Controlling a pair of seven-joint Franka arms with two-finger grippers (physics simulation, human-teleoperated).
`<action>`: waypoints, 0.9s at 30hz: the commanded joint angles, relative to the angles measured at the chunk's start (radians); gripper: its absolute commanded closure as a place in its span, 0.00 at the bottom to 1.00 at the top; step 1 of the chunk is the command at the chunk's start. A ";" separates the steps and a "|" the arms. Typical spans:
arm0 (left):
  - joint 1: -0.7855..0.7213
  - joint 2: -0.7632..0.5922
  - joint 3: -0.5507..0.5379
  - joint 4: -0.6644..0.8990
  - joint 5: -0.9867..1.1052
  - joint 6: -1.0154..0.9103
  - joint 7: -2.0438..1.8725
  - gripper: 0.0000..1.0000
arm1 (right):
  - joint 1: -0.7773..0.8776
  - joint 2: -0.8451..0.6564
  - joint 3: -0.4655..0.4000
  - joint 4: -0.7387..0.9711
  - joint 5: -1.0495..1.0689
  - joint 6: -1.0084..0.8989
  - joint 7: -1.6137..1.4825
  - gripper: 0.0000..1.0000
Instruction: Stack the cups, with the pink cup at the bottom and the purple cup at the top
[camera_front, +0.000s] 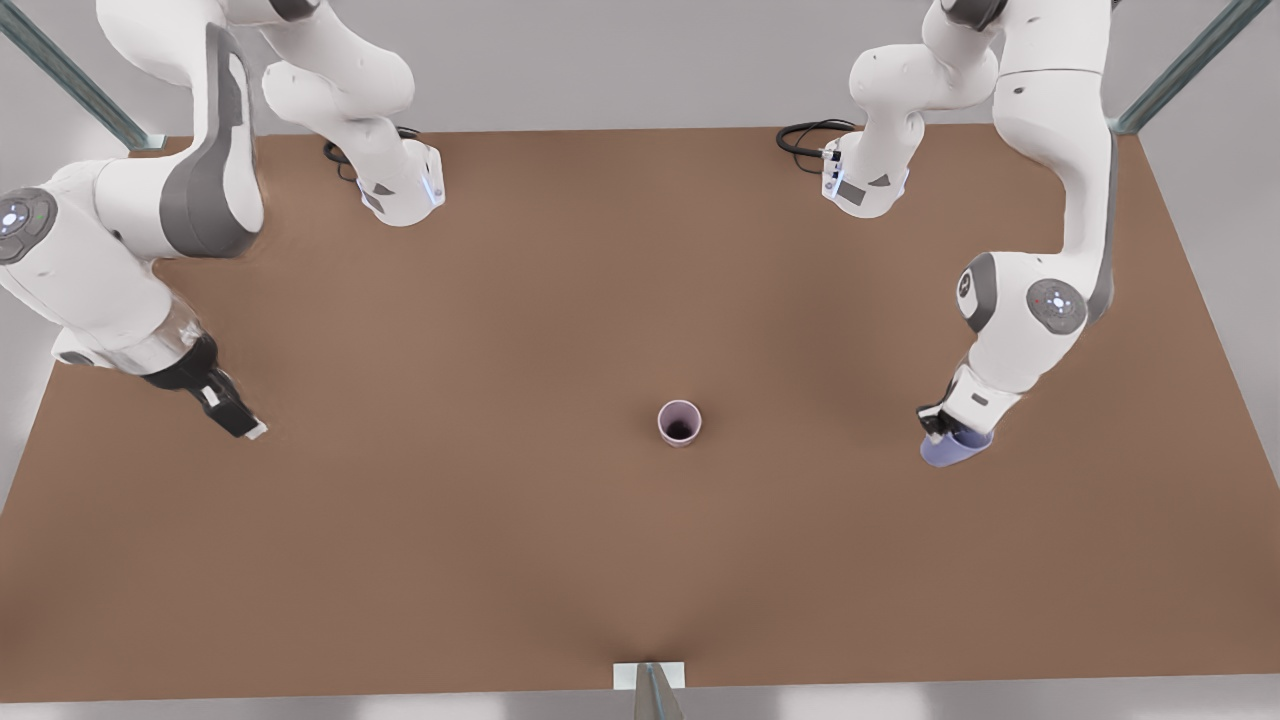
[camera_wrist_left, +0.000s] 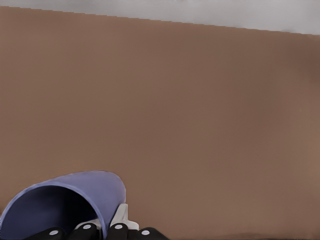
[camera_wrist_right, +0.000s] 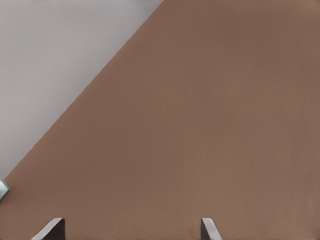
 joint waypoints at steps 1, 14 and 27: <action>-0.051 0.009 -0.083 0.100 -0.004 -0.304 -0.240 0.79 | 0.023 -0.014 -0.005 0.014 -0.007 -0.229 -0.783 0.00; -0.461 0.282 -0.086 0.458 0.016 -0.316 -0.631 0.79 | -0.085 0.078 0.076 0.142 -0.014 -0.212 -0.798 0.00; -0.483 0.360 -0.085 0.507 0.016 -0.289 -0.640 0.79 | -0.094 0.080 0.075 0.175 -0.029 -0.181 -0.797 0.00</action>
